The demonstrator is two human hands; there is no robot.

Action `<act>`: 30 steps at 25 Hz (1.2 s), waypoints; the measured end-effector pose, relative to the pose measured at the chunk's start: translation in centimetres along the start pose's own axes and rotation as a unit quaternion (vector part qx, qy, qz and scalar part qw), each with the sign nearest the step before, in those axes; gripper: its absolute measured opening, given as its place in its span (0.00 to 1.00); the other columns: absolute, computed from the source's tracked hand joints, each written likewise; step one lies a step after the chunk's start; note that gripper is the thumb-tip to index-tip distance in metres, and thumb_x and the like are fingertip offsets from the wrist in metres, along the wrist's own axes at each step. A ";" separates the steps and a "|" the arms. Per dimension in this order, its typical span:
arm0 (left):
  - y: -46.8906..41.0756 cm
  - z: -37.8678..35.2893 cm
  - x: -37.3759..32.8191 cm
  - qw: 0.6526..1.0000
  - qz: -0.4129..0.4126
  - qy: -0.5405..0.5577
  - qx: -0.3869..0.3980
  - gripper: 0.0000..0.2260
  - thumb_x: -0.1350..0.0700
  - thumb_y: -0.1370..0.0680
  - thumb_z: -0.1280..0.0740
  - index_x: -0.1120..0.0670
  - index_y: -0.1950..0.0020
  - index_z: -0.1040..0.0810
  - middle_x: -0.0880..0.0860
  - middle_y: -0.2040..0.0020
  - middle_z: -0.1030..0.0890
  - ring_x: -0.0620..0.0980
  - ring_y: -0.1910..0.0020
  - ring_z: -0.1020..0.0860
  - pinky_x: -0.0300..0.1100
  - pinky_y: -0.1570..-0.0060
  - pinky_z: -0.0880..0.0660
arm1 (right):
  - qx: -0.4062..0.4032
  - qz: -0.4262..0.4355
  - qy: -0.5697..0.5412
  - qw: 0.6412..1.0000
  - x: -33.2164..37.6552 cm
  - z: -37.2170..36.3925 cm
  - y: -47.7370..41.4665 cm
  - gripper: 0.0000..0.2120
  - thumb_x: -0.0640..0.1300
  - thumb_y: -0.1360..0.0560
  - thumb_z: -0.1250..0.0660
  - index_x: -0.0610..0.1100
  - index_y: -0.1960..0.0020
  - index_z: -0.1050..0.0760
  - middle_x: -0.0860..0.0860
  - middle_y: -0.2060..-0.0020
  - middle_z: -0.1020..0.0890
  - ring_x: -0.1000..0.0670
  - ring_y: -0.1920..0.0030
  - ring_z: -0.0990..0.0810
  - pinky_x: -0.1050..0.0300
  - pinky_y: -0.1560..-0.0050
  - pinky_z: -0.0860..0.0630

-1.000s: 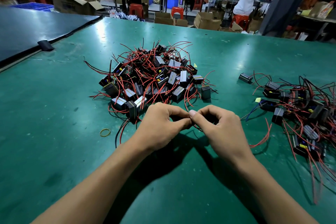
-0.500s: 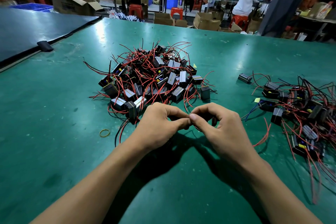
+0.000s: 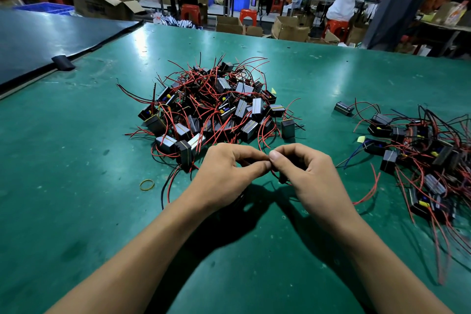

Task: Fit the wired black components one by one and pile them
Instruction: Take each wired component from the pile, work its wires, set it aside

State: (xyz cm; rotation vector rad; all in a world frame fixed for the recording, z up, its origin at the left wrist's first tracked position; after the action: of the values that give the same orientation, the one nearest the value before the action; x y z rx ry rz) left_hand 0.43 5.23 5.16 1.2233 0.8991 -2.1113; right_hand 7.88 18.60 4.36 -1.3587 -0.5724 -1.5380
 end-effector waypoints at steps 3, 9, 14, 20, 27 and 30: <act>-0.1 0.1 0.2 1.000 0.021 0.014 0.008 0.04 0.61 0.25 0.27 0.59 0.53 0.14 0.43 0.69 0.18 0.32 0.77 0.29 0.22 0.71 0.37 | 0.012 0.078 0.070 0.994 0.7 0.4 0.2 0.02 0.42 0.23 0.29 0.46 0.54 0.17 0.57 0.65 0.16 0.56 0.66 0.22 0.61 0.60 0.26; -0.1 0.6 0.3 0.998 0.055 0.012 0.034 0.04 0.60 0.25 0.28 0.58 0.52 0.14 0.49 0.66 0.17 0.34 0.79 0.30 0.22 0.73 0.37 | 0.018 0.227 0.192 0.955 1.7 0.9 0.3 0.11 0.37 0.26 0.26 0.45 0.44 0.16 0.53 0.57 0.16 0.53 0.62 0.20 0.60 0.58 0.23; -0.1 0.9 0.1 0.998 0.049 0.001 0.045 0.04 0.59 0.25 0.27 0.57 0.53 0.14 0.50 0.65 0.16 0.34 0.78 0.30 0.23 0.72 0.37 | 0.033 0.254 0.196 0.947 1.5 1.0 0.1 0.08 0.39 0.25 0.26 0.44 0.47 0.15 0.54 0.56 0.15 0.53 0.58 0.18 0.60 0.58 0.24; 0.0 1.1 -0.2 0.998 0.050 0.014 0.036 0.04 0.61 0.25 0.27 0.59 0.53 0.14 0.50 0.68 0.18 0.35 0.81 0.31 0.22 0.77 0.40 | 0.026 0.257 0.193 0.947 1.1 1.1 -0.1 0.06 0.44 0.25 0.27 0.46 0.48 0.15 0.55 0.57 0.16 0.54 0.59 0.18 0.60 0.59 0.24; 0.0 1.0 -0.3 0.999 0.031 -0.028 0.023 0.03 0.58 0.26 0.26 0.54 0.53 0.13 0.49 0.63 0.15 0.38 0.66 0.21 0.30 0.61 0.26 | 0.027 0.239 0.220 0.946 1.5 0.9 0.1 0.06 0.50 0.22 0.30 0.49 0.51 0.16 0.57 0.60 0.19 0.52 0.62 0.21 0.48 0.60 0.23; 0.2 0.9 -0.5 0.996 -0.002 -0.084 0.006 0.03 0.56 0.27 0.25 0.52 0.54 0.13 0.45 0.62 0.15 0.39 0.61 0.19 0.35 0.56 0.23 | 0.025 0.226 0.286 0.931 1.8 0.5 0.4 0.05 0.51 0.23 0.32 0.52 0.55 0.19 0.60 0.62 0.21 0.56 0.65 0.26 0.48 0.57 0.26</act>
State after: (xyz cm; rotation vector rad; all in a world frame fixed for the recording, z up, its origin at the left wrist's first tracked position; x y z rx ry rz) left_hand 0.25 4.45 5.87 1.0329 0.8159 -2.1866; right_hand 8.66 18.22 6.04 -0.8548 0.0665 -1.4220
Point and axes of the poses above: each hand's wrist, its own y-axis away from the middle knuckle, its own z-axis out of the back of the hand, x = y × z, the point moved 6 cm from there along -y, towards the middle knuckle
